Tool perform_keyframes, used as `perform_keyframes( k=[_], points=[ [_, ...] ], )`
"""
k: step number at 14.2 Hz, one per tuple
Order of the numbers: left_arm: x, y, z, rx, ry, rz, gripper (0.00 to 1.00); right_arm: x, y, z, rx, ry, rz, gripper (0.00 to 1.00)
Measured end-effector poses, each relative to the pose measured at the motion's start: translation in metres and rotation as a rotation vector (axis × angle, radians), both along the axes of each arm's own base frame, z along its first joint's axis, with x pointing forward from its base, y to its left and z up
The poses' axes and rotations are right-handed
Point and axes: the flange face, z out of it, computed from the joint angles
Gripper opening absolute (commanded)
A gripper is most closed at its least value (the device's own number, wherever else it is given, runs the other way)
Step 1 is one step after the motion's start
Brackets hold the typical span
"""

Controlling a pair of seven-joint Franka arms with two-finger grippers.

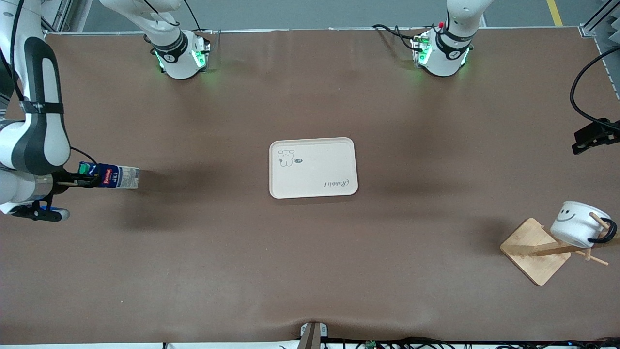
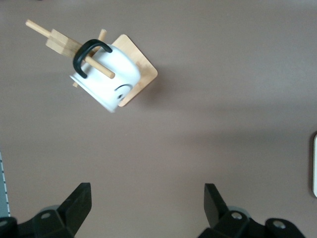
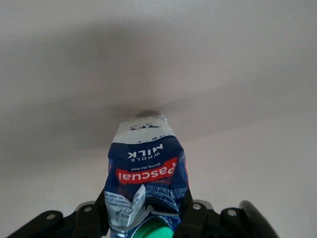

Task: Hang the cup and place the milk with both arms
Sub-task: 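Lower the milk carton onto the table with the right gripper while the left gripper withdraws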

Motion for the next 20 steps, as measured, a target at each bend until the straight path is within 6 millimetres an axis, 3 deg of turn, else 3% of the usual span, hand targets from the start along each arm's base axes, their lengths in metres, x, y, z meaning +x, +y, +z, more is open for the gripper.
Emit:
perform_keyframes(
  k=[3, 7, 11, 12, 13, 14, 15, 20],
  points=[
    [-0.003, -0.017, 0.001, -0.021, 0.015, -0.019, 1.0, -0.007, 0.013, -0.005, 0.009, -0.008, 0.021, 0.0],
    [-0.03, -0.046, 0.018, -0.027, 0.079, -0.008, 1.0, -0.018, 0.015, -0.019, 0.009, -0.032, 0.025, 0.0],
    [-0.048, -0.043, 0.027, -0.027, 0.071, 0.025, 1.0, -0.022, 0.015, -0.019, 0.01, -0.035, 0.025, 0.0],
    [-0.048, -0.046, 0.027, -0.029, 0.064, 0.022, 1.0, -0.022, 0.015, -0.019, 0.01, -0.035, 0.025, 0.19],
    [-0.047, -0.051, 0.025, -0.03, 0.055, 0.011, 1.0, -0.022, 0.015, -0.019, 0.01, -0.035, 0.025, 0.6],
    [-0.045, -0.059, 0.023, -0.029, 0.044, -0.002, 1.0, -0.022, 0.015, -0.019, 0.01, -0.035, 0.025, 0.87],
    [-0.044, -0.066, 0.02, -0.029, 0.036, -0.015, 1.0, -0.022, 0.015, -0.019, 0.01, -0.035, 0.025, 1.0],
    [-0.033, -0.077, 0.0, -0.036, 0.037, -0.036, 1.0, -0.026, 0.016, -0.025, 0.013, -0.021, 0.024, 1.0]
  ],
)
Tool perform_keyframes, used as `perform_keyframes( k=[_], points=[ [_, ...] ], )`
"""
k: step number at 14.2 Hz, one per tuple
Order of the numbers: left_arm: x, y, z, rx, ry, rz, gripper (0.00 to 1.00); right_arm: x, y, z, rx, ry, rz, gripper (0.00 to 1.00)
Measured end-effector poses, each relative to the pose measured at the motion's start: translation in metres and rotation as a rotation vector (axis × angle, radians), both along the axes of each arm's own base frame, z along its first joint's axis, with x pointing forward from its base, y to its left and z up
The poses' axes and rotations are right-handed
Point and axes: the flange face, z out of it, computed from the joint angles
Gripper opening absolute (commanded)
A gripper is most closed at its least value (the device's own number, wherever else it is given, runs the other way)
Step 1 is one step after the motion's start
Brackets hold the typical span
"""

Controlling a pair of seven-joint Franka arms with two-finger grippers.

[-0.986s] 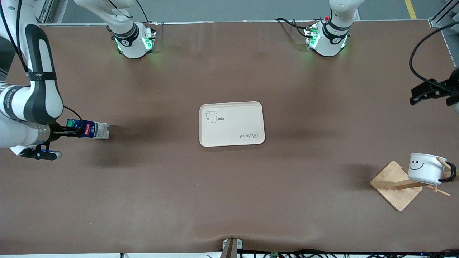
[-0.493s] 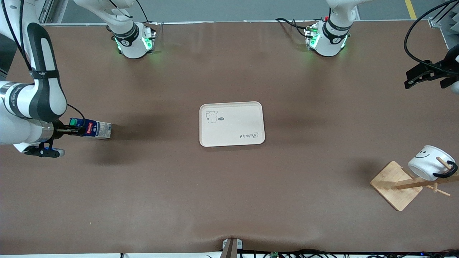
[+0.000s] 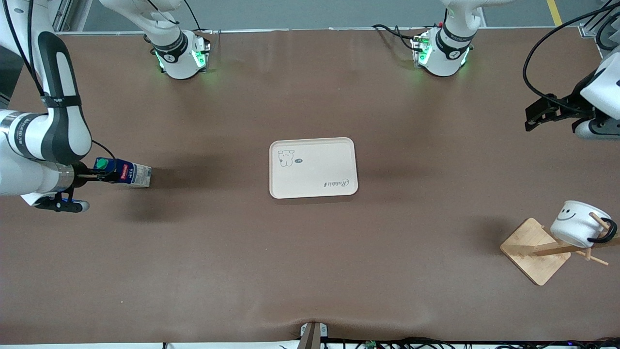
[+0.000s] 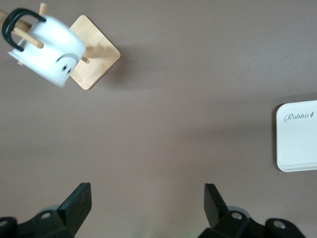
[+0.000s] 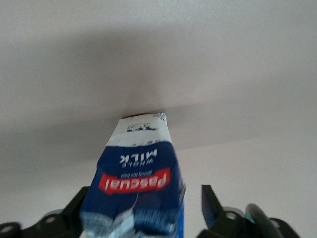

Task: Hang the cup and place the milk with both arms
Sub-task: 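Lower the milk carton onto the table with the right gripper while the left gripper withdraws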

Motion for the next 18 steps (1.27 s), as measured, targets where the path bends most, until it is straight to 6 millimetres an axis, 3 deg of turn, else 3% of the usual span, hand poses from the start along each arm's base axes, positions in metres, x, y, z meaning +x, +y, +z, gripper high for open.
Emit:
perform_keyframes(
  k=[6, 11, 13, 18],
  points=[
    [0.009, -0.028, -0.018, -0.007, 0.017, -0.051, 1.0, 0.0, 0.0, -0.001, 0.0, 0.001, 0.0, 1.0],
    [0.01, -0.027, -0.018, -0.008, 0.014, -0.05, 1.0, 0.002, 0.0, 0.006, 0.0, 0.001, 0.0, 1.0],
    [0.011, -0.024, -0.02, -0.008, 0.017, -0.044, 1.0, 0.008, 0.0, 0.032, 0.004, 0.006, -0.004, 1.0],
    [0.013, -0.009, -0.02, -0.008, 0.015, 0.024, 1.0, 0.024, 0.006, 0.128, 0.011, -0.032, -0.004, 1.0]
  ],
)
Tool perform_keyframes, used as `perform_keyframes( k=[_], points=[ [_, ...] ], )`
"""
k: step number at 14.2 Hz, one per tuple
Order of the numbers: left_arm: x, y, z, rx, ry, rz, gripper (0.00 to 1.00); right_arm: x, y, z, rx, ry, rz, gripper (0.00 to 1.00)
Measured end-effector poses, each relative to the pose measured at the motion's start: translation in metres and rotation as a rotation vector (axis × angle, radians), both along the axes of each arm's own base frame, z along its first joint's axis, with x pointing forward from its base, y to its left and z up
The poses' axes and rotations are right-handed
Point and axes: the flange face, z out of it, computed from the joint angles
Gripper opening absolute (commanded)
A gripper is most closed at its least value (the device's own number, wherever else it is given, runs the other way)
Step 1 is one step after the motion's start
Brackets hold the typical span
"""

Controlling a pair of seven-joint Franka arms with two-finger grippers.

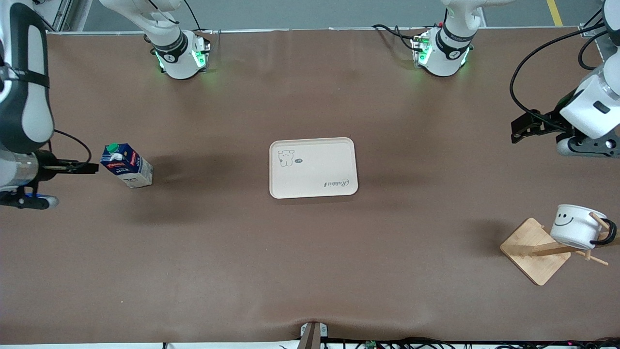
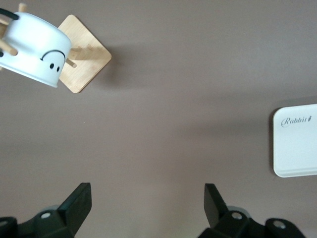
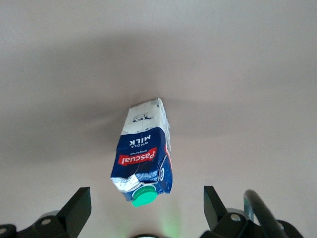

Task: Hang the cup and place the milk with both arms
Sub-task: 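Open the right gripper and draw it back from the milk carton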

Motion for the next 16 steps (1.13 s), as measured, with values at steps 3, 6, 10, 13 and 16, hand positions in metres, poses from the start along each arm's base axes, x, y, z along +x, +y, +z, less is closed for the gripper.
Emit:
perform_keyframes(
  k=[3, 6, 10, 13, 16],
  points=[
    [-0.005, 0.005, 0.007, 0.003, -0.002, 0.021, 1.0, 0.013, 0.02, 0.048, 0.019, -0.077, 0.021, 1.0],
    [-0.015, 0.008, 0.026, 0.006, -0.03, 0.034, 1.0, 0.012, 0.054, 0.038, 0.011, -0.004, 0.046, 1.0],
    [-0.033, 0.007, 0.04, 0.014, -0.042, 0.034, 1.0, 0.012, 0.046, 0.026, -0.045, 0.051, 0.051, 1.0],
    [-0.044, 0.006, 0.036, 0.021, -0.03, 0.035, 1.0, 0.014, 0.057, 0.061, -0.062, 0.017, 0.069, 1.0],
    [-0.057, 0.006, 0.031, 0.03, -0.026, 0.037, 1.0, 0.005, 0.073, 0.133, -0.069, -0.055, 0.085, 1.0]
  ],
)
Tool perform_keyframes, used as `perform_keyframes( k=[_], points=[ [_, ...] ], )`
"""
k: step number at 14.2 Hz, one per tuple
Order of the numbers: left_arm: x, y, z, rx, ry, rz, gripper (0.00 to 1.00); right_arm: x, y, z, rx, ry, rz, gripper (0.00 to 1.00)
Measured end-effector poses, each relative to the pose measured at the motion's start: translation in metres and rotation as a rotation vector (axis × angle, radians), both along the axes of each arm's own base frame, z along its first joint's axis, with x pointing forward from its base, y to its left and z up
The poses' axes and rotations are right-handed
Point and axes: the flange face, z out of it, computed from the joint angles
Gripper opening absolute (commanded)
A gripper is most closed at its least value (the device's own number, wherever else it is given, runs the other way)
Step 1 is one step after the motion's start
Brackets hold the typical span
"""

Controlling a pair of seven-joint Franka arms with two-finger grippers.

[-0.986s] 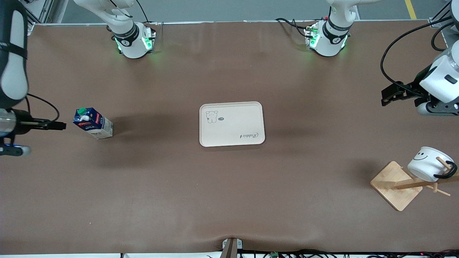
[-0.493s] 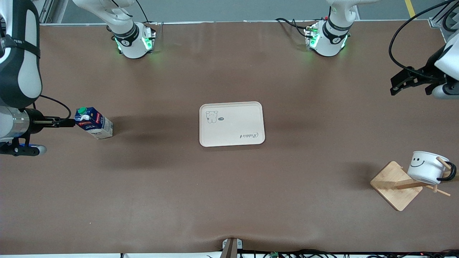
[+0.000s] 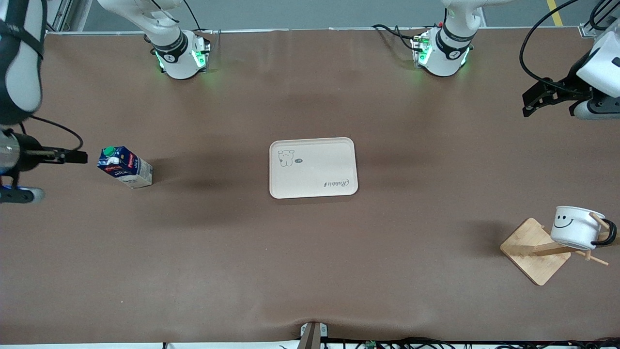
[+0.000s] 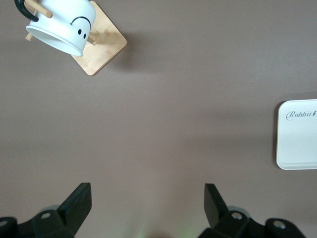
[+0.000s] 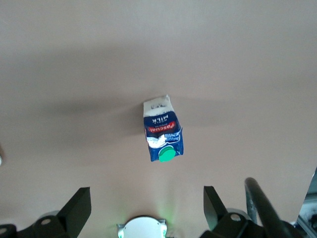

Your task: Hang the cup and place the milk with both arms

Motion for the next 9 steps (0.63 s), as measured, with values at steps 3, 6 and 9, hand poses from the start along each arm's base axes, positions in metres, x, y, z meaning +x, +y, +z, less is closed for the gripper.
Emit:
perform_keyframes(
  k=[3, 6, 9],
  points=[
    [-0.009, 0.002, 0.006, 0.004, -0.012, 0.005, 1.0, -0.028, -0.003, 0.066, 0.053, -0.072, -0.012, 1.0],
    [-0.013, 0.002, 0.009, 0.006, -0.017, 0.006, 1.0, -0.053, -0.035, 0.091, 0.082, -0.094, -0.065, 1.0],
    [-0.013, 0.006, 0.007, 0.006, -0.013, 0.014, 1.0, -0.074, -0.051, 0.087, 0.095, -0.136, -0.087, 1.0]
  ],
)
